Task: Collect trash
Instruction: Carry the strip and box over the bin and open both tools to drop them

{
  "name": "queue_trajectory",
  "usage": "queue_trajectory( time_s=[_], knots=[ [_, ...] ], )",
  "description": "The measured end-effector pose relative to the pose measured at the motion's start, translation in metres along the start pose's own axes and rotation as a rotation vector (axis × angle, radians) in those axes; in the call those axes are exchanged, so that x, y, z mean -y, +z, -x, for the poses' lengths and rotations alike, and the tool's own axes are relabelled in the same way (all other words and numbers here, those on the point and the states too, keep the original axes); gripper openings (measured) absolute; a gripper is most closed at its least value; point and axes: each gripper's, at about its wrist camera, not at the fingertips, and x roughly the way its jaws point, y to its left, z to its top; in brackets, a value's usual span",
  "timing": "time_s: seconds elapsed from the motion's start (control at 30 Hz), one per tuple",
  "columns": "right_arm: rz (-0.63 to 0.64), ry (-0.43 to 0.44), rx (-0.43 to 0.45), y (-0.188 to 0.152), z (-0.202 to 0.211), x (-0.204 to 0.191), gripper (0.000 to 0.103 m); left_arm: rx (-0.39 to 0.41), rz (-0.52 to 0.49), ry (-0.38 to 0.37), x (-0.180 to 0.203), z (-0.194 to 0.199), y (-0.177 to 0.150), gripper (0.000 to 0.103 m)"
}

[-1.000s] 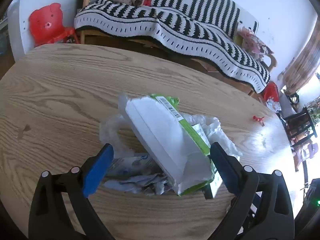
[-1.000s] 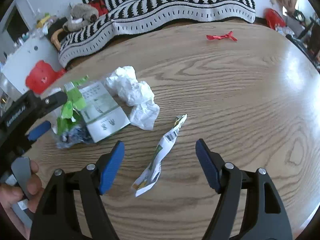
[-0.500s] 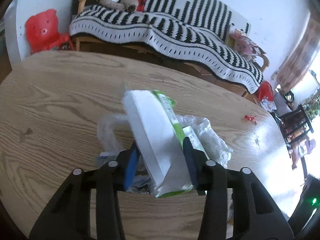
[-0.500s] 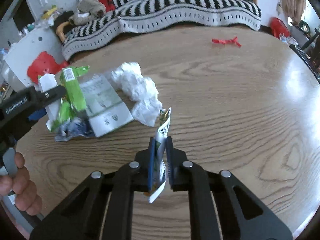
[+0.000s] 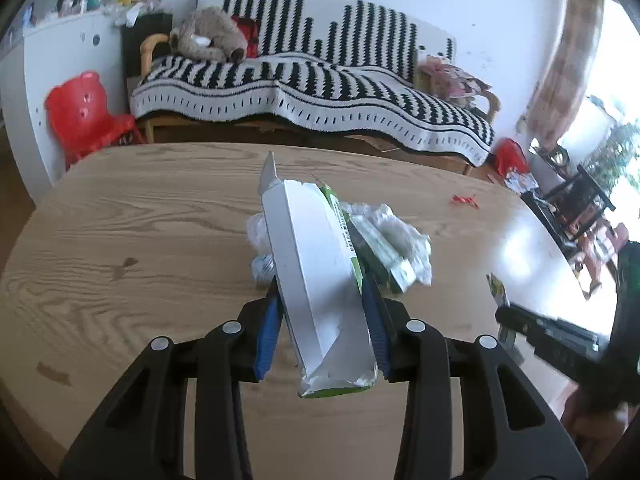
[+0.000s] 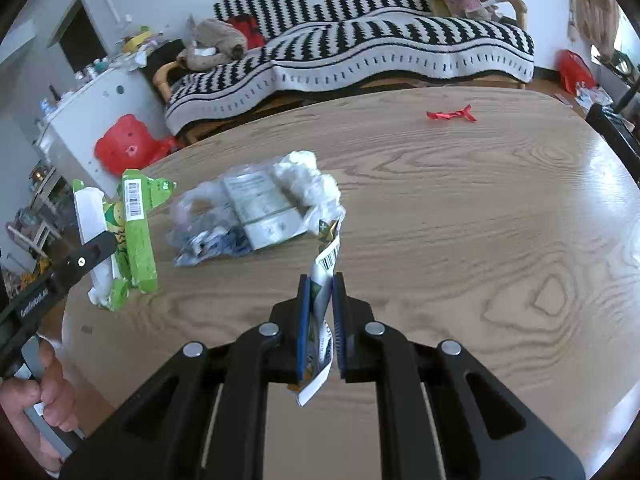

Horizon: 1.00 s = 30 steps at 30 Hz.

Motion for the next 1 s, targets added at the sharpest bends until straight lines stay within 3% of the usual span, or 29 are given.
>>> queue_trajectory(
  time_s=[0.47,0.73,1.0],
  knots=[
    [0.066,0.086,0.028,-0.071,0.075,-0.022,0.012,-0.049,-0.127,-0.089,0.008,0.091,-0.103,0.039],
    [0.103,0.143,-0.008,-0.138,0.100,-0.041,0.012,-0.141,-0.208,-0.141,0.020,0.108,-0.177,0.039],
    [0.125,0.162,-0.106,-0.221,0.107,-0.043,0.012,-0.269,-0.311,-0.185,0.047,0.106,-0.240,0.039]
  ],
)
